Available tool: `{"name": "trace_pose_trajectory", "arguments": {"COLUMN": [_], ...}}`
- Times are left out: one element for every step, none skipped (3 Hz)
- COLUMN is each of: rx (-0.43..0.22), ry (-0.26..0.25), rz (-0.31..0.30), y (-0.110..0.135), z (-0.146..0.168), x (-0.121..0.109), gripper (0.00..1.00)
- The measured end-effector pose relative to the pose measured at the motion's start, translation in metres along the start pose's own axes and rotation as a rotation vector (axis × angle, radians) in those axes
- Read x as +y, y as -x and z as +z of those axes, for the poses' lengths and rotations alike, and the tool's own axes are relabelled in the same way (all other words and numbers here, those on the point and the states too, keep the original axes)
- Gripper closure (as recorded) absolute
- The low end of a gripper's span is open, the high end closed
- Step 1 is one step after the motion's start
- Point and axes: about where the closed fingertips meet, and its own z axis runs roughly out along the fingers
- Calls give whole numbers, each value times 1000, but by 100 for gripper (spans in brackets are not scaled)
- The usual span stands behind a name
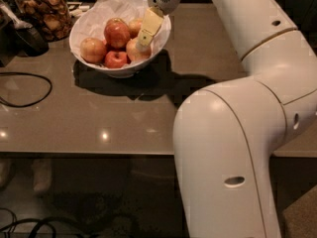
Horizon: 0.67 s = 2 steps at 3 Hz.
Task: Pick apple from white bowl
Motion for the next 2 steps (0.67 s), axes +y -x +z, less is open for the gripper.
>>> {"name": "trace_pose_trajectory", "arguments": {"rx": [-40,-65], "ry": [-18,-5], "rz": [-22,-51], "y": [9,17], "z": [-6,-11], "x": [2,14], "gripper": [0,0]}}
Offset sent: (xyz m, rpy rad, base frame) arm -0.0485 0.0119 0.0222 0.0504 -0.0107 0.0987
